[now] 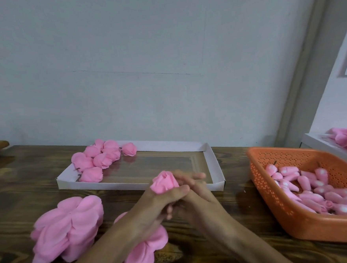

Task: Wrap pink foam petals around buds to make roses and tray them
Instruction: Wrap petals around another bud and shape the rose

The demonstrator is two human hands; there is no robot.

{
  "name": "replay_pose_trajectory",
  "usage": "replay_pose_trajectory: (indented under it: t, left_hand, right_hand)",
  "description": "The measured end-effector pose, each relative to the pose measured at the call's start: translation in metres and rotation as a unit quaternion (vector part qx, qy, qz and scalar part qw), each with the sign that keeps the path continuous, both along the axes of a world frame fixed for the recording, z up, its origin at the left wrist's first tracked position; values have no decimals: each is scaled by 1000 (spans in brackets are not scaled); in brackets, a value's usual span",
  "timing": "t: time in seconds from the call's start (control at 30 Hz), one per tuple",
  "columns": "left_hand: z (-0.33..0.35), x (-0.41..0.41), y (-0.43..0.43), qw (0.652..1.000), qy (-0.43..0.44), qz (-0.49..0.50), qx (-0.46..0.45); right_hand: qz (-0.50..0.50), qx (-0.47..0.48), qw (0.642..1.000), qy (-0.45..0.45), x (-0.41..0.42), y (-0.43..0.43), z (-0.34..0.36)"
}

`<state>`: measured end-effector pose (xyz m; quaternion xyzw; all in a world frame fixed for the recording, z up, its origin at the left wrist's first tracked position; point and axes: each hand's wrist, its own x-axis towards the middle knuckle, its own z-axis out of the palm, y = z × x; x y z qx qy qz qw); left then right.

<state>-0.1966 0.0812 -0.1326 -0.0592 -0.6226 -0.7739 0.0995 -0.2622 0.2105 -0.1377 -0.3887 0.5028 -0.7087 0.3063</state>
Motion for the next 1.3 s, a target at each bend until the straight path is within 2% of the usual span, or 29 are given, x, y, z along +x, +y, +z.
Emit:
replay_pose_trajectory:
  t: [0.13,0.3,0.37,0.43,0.5,0.57,0.63,0.73,0.87,0.97,1.1,1.3]
  left_hand:
    - [0,2,3,996,-17,59,-57]
    - [2,1,7,996,-9,85,-9]
    - [4,1,8,997,-7,77,8]
    - [5,1,8,997,15,70,29]
    - [6,-3,9,994,49,80,57]
    - [5,-7,6,987,80,117,78]
    - [2,-9,-1,983,83,141,81]
    - [-4,-10,-8,987,63,140,35]
    - [-1,-11,-4,988,58,107,93]
    - [0,-10,-1,991,46,81,91]
    - [0,-9,-1,993,27,96,60]
    - [-2,-12,3,992,25,75,100]
  right_hand:
    - [8,5,993,-119,6,-6,-2]
    - [-7,-21,990,-143,10,-7,-3]
    - [-33,3,996,-88,10,-4,-3]
    - [-94,29,994,39,7,2,-2]
    - [-181,38,960,210,4,9,-1]
    - [-276,29,909,310,1,14,-1]
    - [-353,13,871,341,-2,17,2]
    - [-382,17,839,386,-3,17,8]
    - [-361,2,859,363,5,14,8]
    - [-357,-26,864,353,10,14,11]
    - [-363,-15,850,381,13,15,18]
    - [-365,22,837,407,14,16,15]
